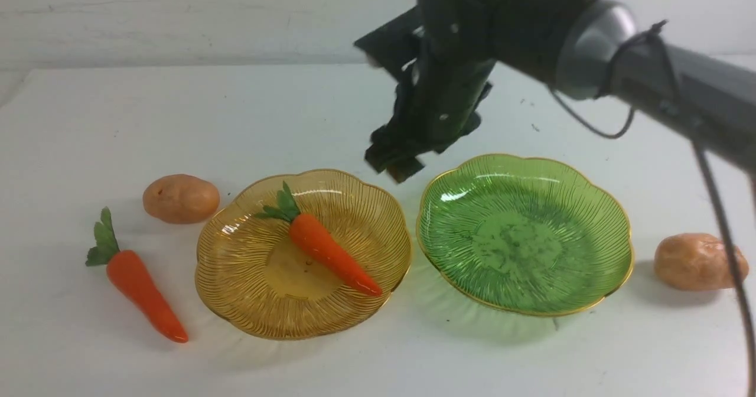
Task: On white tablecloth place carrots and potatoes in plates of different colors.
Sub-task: 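Put the potato onto the plate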
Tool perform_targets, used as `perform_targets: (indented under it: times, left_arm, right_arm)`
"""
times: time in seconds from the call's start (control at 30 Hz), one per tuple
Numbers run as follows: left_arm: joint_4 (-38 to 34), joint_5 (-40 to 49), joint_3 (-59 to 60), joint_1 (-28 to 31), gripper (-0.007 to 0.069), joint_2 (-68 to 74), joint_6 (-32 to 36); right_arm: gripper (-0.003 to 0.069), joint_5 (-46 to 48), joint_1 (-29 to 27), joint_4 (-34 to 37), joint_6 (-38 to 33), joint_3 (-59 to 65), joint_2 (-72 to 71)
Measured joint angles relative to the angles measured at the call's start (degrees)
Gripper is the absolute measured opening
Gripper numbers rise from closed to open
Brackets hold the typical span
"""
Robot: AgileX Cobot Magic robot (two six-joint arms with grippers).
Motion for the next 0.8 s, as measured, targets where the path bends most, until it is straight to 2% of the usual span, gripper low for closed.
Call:
perform_targets:
  times: [0.03,0.07,0.1,0.17,0.23,0.27,0.37,0.43,0.53,0.67,0.7,0.73,0.8]
  left_arm:
    - [0.0,0.0,0.0,0.0,-0.0003,0.0,0.0]
    - [0.3,0.0,0.0,0.0,-0.0003,0.0,0.0]
    - [0.3,0.0,0.0,0.0,-0.0003,0.0,0.0]
    - [0.3,0.0,0.0,0.0,-0.0003,0.0,0.0]
    - [0.0,0.0,0.0,0.0,-0.0003,0.0,0.0]
    - [0.3,0.0,0.0,0.0,-0.0003,0.0,0.0]
    - [0.3,0.0,0.0,0.0,-0.0003,0.0,0.0]
    - [0.0,0.0,0.0,0.0,-0.0003,0.0,0.0]
    - [0.0,0.0,0.0,0.0,-0.0003,0.0,0.0]
    - [0.0,0.0,0.0,0.0,-0.0003,0.0,0.0]
    - [0.3,0.0,0.0,0.0,-0.0003,0.0,0.0]
    - [0.3,0.0,0.0,0.0,-0.0003,0.0,0.0]
    - [0.0,0.0,0.0,0.0,-0.0003,0.0,0.0]
  right_arm:
    - [0.0502,0.0,-0.2,0.0,0.2,0.0,0.0]
    - [0.0353,0.0,-2.8,-3.0,1.3,1.9,-3.9]
    - [0.0242,0.0,-4.2,-3.3,1.5,3.9,-6.1]
    - [0.0118,0.0,-6.7,-3.4,1.7,7.8,-10.1]
    - [0.0048,0.0,-9.9,-3.5,1.9,12.4,-14.5]
    - [0.0036,0.0,-10.9,-3.5,2.1,13.1,-15.1]
    - [-0.0008,0.0,-21.0,-3.9,6.0,25.6,-25.0]
    - [-0.0012,0.1,-29.0,-4.1,10.5,33.5,-29.1]
    - [0.0014,0.5,-36.7,-3.5,11.7,40.9,-29.9]
    - [0.0123,-0.6,-39.0,-0.6,13.1,43.7,-27.4]
    - [0.0188,-2.8,-39.0,0.3,14.6,43.7,-26.2]
    - [0.0286,-6.9,-39.0,1.0,18.2,43.7,-25.2]
    - [0.0426,-11.8,-39.0,1.0,25.3,43.7,-24.1]
